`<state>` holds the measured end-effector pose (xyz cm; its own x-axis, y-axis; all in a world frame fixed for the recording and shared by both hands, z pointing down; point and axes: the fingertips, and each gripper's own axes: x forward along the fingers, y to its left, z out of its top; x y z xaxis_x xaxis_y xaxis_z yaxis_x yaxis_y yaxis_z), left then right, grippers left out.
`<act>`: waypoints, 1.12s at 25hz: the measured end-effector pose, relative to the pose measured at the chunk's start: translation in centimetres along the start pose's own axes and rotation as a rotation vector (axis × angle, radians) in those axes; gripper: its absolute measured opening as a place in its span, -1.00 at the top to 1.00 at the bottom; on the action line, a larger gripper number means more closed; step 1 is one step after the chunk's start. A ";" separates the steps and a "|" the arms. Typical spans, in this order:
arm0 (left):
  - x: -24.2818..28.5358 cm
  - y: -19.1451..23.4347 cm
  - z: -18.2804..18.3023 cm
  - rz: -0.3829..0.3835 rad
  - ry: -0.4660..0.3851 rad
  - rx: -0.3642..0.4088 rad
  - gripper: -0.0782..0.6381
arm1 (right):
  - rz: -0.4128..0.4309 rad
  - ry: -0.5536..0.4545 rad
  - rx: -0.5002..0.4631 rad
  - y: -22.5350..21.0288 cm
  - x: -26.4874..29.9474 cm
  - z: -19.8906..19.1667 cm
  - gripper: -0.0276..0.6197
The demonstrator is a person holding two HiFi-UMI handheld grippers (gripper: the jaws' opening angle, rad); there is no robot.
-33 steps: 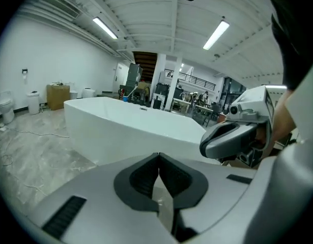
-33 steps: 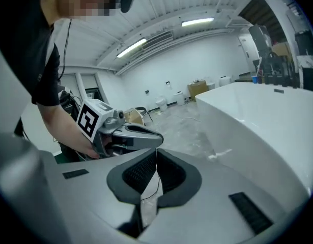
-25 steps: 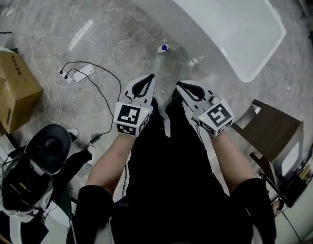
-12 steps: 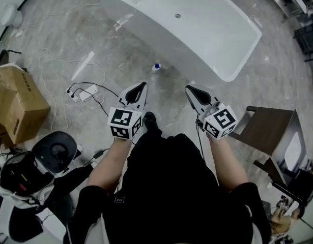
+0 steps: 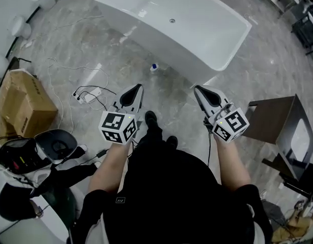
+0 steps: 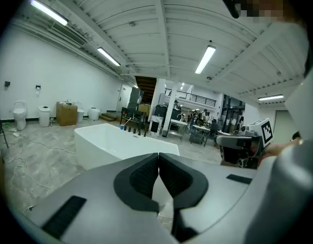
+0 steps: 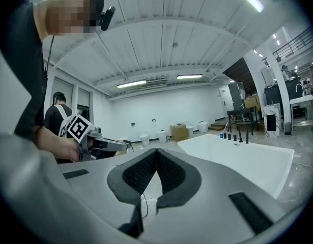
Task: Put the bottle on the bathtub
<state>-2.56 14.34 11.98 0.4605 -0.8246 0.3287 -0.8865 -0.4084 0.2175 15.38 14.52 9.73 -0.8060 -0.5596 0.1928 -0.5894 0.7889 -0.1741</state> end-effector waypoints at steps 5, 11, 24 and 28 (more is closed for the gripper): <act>-3.5 -3.2 1.1 0.013 0.007 0.040 0.73 | 0.037 -0.028 0.019 2.8 -4.2 0.9 0.83; -6.2 -3.8 2.1 0.016 0.007 0.110 0.73 | 0.016 -0.088 0.001 4.4 -6.8 2.8 0.83; -8.7 0.8 4.6 0.058 -0.051 0.106 0.73 | 0.019 -0.136 -0.043 8.5 -1.3 6.4 0.83; -8.8 0.7 5.2 0.046 -0.069 0.113 0.73 | 0.009 -0.130 -0.054 8.9 -1.1 6.8 0.83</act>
<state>-7.43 19.33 4.48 0.4188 -0.8668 0.2708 -0.9077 -0.4082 0.0973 10.67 20.48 1.40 -0.8134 -0.5781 0.0646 -0.5814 0.8044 -0.1225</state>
